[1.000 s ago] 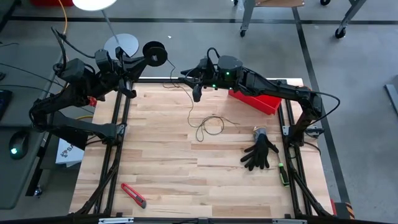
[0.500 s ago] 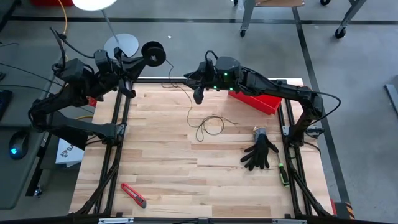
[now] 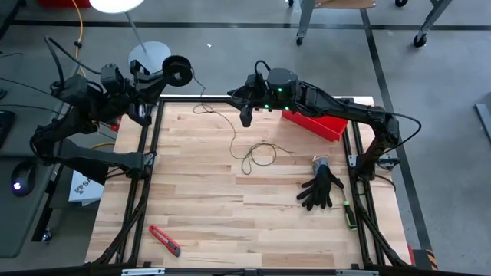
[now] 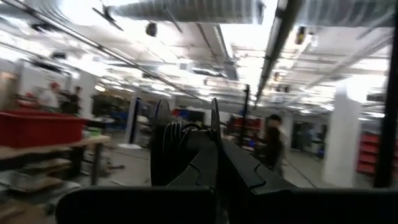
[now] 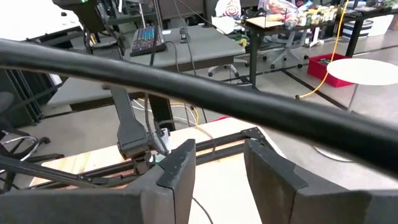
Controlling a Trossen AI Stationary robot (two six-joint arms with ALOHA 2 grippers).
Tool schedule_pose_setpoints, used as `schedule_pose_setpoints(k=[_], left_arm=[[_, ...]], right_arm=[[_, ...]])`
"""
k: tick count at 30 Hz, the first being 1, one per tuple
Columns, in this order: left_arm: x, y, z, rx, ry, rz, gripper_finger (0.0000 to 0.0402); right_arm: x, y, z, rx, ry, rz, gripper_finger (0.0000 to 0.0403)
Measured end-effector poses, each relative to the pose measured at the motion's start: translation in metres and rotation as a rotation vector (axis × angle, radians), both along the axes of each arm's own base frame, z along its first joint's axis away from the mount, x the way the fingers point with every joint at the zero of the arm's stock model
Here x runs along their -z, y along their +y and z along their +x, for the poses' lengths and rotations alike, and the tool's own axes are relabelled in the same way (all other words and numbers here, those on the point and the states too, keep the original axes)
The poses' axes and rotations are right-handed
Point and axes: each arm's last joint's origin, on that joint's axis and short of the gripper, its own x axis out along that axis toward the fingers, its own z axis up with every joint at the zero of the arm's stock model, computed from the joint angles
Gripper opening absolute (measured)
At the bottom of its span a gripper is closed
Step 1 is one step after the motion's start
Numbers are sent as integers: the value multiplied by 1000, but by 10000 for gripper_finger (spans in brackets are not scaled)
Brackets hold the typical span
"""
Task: Coil cords
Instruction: Coil the black wire on the spool
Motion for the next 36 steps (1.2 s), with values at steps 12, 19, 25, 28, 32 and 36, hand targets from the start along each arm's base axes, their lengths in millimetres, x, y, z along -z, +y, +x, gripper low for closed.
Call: schedule_pose_setpoints(k=[12,19,25,28,32,36], left_arm=[[6,0,23,88,49,15,0],[10,6,28,102,74,-8,0],[9,11,29,140,51,-41,0],[7,14,29,117,29,-29,0],[6,14,29,120,25,-30,0],[9,10,39,147,41,-56,0]], right_arm=[[-3,-2,-2,12,-26,57,129],[-7,-5,-8,19,-28,42,129],[-10,-20,-15,22,-35,33,129],[-10,-30,-18,3,-37,47,129],[-9,-35,-20,-30,-27,71,129],[-8,-32,-19,-71,-17,73,129]])
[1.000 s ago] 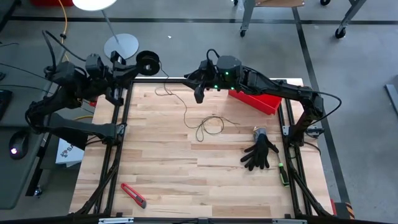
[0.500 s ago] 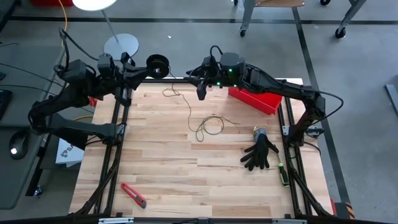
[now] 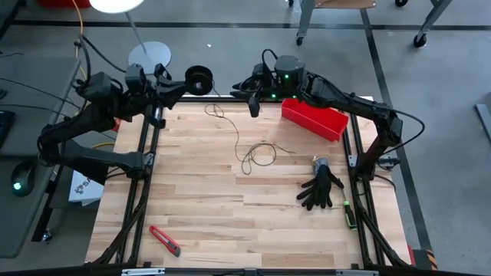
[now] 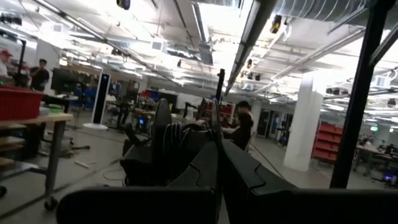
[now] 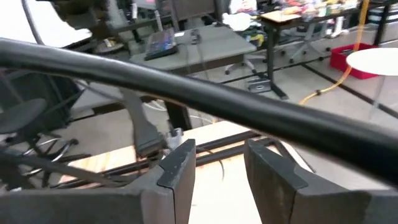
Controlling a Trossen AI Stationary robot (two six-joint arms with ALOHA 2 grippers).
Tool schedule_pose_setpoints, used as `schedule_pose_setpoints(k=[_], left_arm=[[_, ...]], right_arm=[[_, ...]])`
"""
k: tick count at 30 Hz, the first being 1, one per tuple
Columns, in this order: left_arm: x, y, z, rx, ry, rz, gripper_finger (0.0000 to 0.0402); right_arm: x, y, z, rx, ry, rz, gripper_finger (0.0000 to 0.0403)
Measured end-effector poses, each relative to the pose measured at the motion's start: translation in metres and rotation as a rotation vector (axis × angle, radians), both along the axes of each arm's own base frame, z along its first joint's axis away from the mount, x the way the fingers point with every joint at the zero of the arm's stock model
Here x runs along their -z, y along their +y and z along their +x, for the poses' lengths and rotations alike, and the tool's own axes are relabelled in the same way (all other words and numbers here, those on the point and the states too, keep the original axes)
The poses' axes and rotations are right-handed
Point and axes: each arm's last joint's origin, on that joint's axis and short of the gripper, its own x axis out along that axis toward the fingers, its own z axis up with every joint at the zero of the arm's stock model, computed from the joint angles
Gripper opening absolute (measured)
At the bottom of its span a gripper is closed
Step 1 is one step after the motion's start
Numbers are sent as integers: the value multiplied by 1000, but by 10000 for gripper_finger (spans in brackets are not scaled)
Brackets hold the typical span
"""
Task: Coil cords
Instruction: Coil the black wire on the spool
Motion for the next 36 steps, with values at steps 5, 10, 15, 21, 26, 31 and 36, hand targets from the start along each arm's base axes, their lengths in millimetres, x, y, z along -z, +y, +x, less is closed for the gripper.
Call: schedule_pose_setpoints(k=[5,10,15,21,26,31,36], left_arm=[[4,-5,18,22,-2,-48,0],[3,-9,27,13,-30,-37,0],[-1,-6,22,-21,-60,-24,0],[0,-5,21,-41,-56,-29,0],[2,-5,22,-58,-34,-34,0],[2,-4,22,-70,-32,-34,0],[1,-4,19,-82,-35,-27,0]], right_arm=[[-1,7,2,-34,-8,-3,129],[-16,10,-6,-37,-74,-46,129],[-30,10,-21,-17,-106,-83,129],[-20,20,-20,-64,2,-141,129],[7,47,-4,-165,180,-144,129],[29,73,12,-238,286,-176,129],[42,80,15,-260,366,-151,129]])
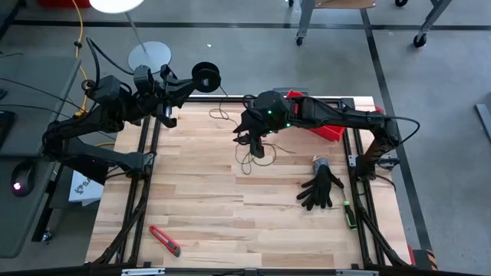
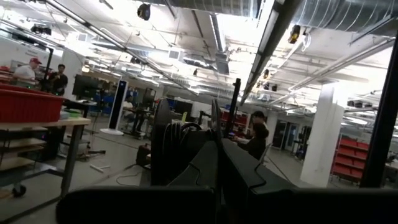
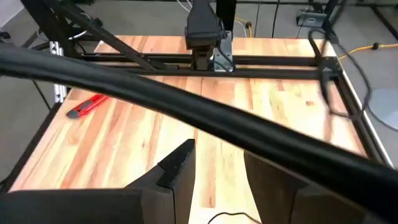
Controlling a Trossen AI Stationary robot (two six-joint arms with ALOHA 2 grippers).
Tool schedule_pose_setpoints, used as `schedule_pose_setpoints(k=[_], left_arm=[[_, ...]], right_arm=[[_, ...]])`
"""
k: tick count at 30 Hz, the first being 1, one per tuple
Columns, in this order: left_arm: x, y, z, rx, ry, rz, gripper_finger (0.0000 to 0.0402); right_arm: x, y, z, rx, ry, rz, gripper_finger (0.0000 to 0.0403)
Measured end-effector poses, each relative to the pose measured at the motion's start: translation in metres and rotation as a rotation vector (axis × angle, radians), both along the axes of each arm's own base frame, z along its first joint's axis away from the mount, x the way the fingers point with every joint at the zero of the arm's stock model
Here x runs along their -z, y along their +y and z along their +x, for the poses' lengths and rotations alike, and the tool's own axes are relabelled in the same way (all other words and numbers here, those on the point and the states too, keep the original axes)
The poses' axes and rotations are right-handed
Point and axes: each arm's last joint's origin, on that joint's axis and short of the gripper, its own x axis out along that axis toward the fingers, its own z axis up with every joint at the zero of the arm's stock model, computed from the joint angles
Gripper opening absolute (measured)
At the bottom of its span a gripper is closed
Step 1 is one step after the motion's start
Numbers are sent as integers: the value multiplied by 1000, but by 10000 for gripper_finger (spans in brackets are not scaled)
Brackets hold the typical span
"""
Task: Coil cords
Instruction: Coil the black wire on the spool
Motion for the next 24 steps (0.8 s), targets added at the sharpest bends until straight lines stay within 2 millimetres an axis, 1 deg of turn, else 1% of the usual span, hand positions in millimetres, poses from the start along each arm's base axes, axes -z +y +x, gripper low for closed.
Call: schedule_pose_setpoints(k=[2,7,13,15,17,19,20,22,24], left_arm=[[0,-1,-1,4,2,-4,0],[1,-1,-3,14,19,-22,0],[2,-1,-4,16,21,-30,0],[2,-1,-4,18,21,-32,0],[2,-1,-4,28,20,-42,0],[2,-2,-4,37,25,-41,0],[2,-2,-3,39,26,-47,0],[3,-1,-2,48,22,-70,0],[4,-1,-1,54,24,-86,0]], right_arm=[[0,-1,-2,21,15,11,129],[5,-9,-12,50,119,21,129],[8,-9,-17,51,130,22,129],[16,-9,-25,67,134,37,129],[29,-11,-38,110,123,74,129],[42,-10,-55,169,79,138,129],[46,-9,-63,201,30,179,129],[49,-6,-77,240,-122,263,129],[49,-3,-84,267,-265,328,129]])
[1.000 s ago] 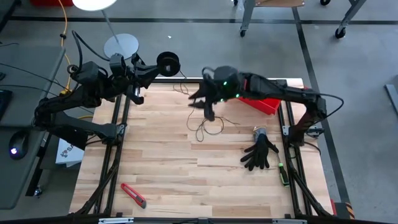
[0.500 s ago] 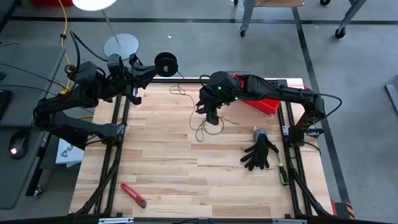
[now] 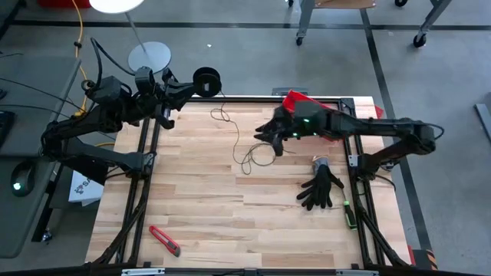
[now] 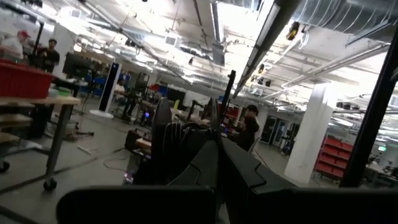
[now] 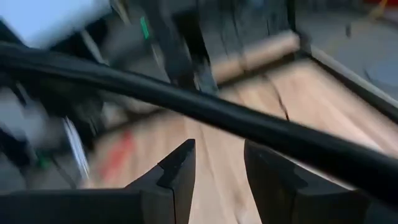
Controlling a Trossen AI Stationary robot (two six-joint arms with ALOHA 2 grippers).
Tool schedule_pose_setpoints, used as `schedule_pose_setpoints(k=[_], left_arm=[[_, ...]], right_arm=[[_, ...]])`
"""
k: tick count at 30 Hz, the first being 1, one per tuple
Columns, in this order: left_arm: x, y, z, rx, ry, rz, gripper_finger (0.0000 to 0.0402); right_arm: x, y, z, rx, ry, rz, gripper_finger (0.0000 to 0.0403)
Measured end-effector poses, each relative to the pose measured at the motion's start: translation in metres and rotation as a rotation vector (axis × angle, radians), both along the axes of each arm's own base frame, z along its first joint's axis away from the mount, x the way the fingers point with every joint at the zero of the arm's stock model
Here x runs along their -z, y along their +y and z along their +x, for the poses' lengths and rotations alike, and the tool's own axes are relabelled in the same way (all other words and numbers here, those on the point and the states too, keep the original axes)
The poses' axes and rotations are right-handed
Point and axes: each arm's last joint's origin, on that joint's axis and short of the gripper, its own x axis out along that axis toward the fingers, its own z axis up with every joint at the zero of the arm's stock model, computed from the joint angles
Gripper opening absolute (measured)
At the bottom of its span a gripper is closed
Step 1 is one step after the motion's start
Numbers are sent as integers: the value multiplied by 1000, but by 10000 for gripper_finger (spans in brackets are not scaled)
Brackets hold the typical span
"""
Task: Coil cords
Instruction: Coil the black wire on the spool
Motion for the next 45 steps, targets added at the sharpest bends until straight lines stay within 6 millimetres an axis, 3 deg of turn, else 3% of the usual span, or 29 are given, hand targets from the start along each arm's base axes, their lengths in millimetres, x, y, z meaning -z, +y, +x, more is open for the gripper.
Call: schedule_pose_setpoints(k=[4,9,21,33,45], left_arm=[[6,2,15,22,19,-63,0],[10,5,34,30,-12,-73,0],[7,8,37,14,-54,-69,0],[11,9,52,23,-77,-73,0],[9,8,51,38,-95,-78,0]], right_arm=[[-2,2,2,14,-126,11,129],[-17,-1,21,-12,-153,-109,129],[-48,-5,29,-4,-136,-291,129],[-47,-11,42,91,-223,-233,129],[-47,-13,45,128,-256,-233,129]])
